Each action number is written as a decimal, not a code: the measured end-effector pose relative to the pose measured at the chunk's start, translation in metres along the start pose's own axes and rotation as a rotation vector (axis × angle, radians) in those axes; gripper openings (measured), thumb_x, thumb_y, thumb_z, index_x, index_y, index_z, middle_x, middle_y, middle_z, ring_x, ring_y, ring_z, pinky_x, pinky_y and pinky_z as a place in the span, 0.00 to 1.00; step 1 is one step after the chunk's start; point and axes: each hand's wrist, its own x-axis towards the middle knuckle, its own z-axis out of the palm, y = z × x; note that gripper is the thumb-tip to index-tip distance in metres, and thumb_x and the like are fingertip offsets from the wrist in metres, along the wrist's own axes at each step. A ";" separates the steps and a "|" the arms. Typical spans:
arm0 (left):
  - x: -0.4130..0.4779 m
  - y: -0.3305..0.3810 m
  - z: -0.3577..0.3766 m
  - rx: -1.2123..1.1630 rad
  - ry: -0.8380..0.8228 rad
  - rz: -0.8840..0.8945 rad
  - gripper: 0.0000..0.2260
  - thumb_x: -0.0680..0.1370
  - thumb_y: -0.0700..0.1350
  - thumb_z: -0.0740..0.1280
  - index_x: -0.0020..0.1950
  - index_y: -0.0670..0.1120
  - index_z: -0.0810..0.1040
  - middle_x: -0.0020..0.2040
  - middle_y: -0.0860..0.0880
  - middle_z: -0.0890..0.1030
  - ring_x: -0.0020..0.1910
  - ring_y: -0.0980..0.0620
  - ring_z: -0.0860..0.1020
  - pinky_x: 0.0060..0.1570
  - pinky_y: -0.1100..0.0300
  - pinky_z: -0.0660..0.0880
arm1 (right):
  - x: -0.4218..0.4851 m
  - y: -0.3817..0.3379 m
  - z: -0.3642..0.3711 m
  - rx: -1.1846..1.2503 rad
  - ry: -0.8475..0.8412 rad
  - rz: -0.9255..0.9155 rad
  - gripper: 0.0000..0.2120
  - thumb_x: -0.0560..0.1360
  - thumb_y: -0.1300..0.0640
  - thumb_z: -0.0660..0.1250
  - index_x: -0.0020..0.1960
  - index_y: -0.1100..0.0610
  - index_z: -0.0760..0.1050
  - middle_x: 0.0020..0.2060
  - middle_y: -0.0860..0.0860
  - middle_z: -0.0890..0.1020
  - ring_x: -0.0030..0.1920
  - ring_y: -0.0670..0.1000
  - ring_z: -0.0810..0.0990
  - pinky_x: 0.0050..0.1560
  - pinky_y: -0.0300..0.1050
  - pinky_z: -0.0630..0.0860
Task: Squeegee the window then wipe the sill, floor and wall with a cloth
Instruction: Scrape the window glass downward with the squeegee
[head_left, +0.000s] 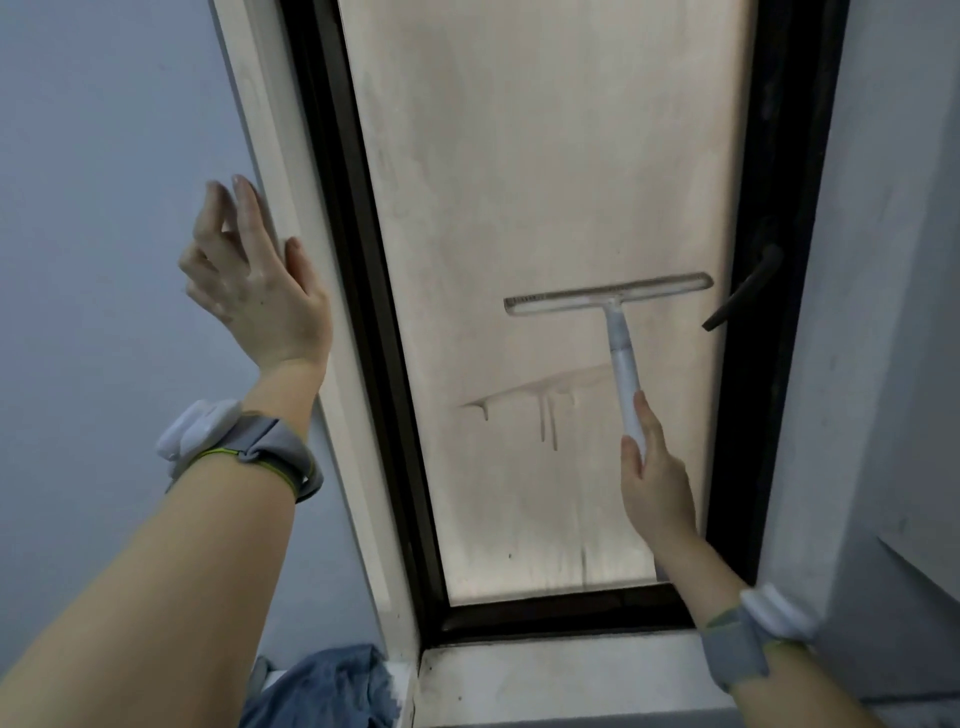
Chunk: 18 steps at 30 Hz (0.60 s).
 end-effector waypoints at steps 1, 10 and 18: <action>-0.002 0.000 0.002 0.008 0.005 -0.003 0.24 0.79 0.47 0.56 0.75 0.47 0.60 0.73 0.45 0.62 0.66 0.42 0.65 0.64 0.48 0.59 | -0.008 0.010 0.004 -0.016 -0.014 0.007 0.26 0.80 0.55 0.54 0.72 0.36 0.49 0.24 0.57 0.69 0.23 0.58 0.68 0.24 0.49 0.66; 0.000 0.003 -0.002 0.053 0.008 -0.009 0.24 0.78 0.48 0.54 0.75 0.47 0.59 0.73 0.47 0.61 0.67 0.42 0.64 0.65 0.49 0.59 | -0.081 0.052 0.021 -0.057 -0.128 0.148 0.26 0.79 0.56 0.56 0.73 0.41 0.52 0.24 0.51 0.67 0.23 0.49 0.65 0.23 0.42 0.61; -0.002 0.003 -0.003 0.057 -0.007 -0.013 0.25 0.78 0.48 0.54 0.75 0.47 0.58 0.74 0.47 0.60 0.68 0.42 0.63 0.66 0.52 0.57 | -0.033 0.007 0.001 0.044 -0.021 -0.023 0.27 0.79 0.59 0.58 0.72 0.41 0.52 0.32 0.49 0.72 0.26 0.47 0.65 0.26 0.41 0.62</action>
